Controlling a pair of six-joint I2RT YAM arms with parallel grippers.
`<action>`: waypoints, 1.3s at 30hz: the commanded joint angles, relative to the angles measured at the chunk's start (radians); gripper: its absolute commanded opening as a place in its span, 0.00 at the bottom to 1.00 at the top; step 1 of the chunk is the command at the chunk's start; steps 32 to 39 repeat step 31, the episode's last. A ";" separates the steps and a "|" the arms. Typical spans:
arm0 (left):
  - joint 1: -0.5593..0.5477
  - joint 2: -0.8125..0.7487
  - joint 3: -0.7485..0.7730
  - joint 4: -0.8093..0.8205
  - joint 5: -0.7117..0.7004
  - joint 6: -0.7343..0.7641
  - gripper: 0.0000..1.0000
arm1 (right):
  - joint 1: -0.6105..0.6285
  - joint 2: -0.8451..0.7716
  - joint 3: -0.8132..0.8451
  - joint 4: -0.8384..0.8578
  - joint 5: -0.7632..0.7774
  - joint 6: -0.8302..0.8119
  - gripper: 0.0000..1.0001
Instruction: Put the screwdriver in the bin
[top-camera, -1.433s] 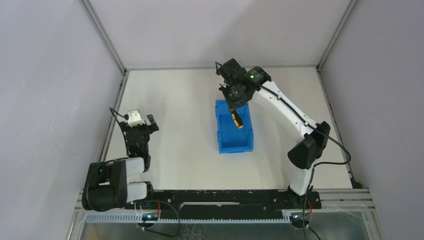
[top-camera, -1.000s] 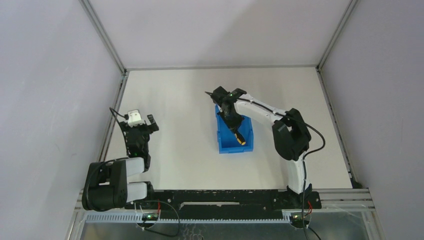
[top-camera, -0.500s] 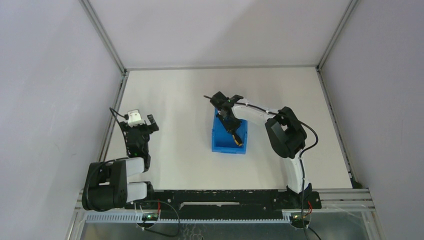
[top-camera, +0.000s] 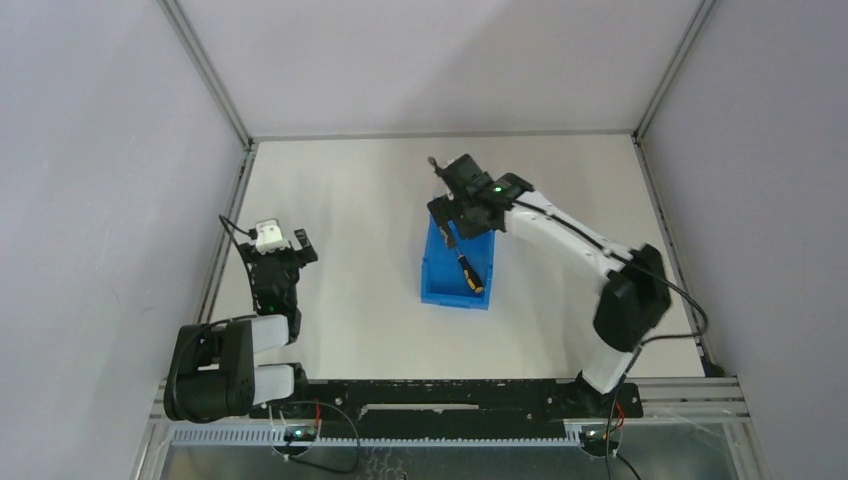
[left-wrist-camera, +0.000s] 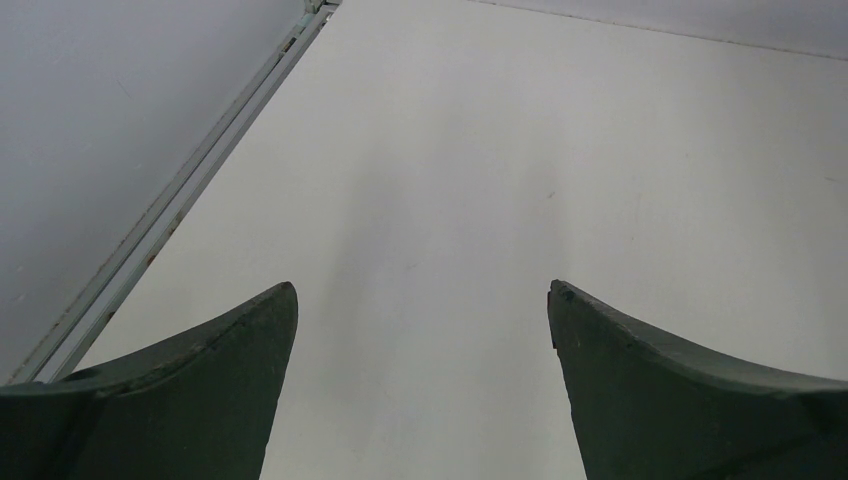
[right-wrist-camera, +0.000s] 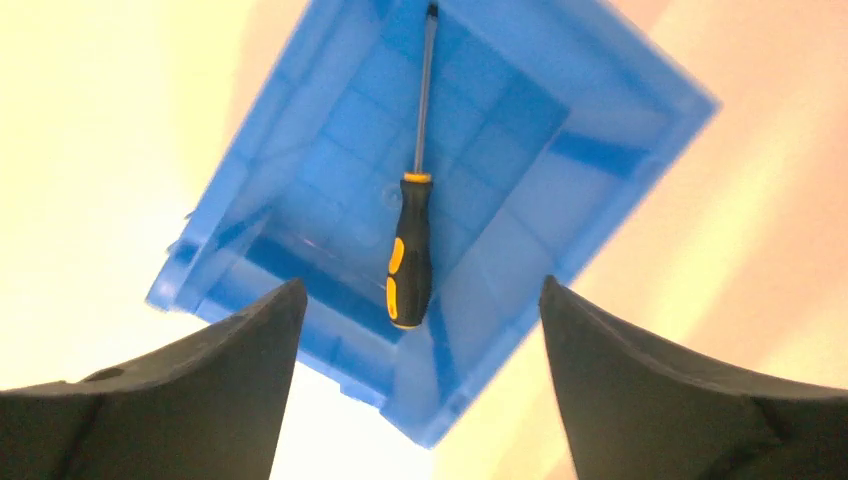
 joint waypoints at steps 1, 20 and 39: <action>-0.006 -0.012 0.034 0.024 -0.008 0.018 1.00 | 0.004 -0.220 -0.028 0.074 -0.007 -0.028 0.99; -0.006 -0.011 0.034 0.024 -0.007 0.018 1.00 | -0.312 -0.978 -0.966 0.699 0.057 0.179 1.00; -0.005 -0.011 0.035 0.024 -0.007 0.017 1.00 | -0.322 -1.056 -1.178 0.855 0.080 0.223 1.00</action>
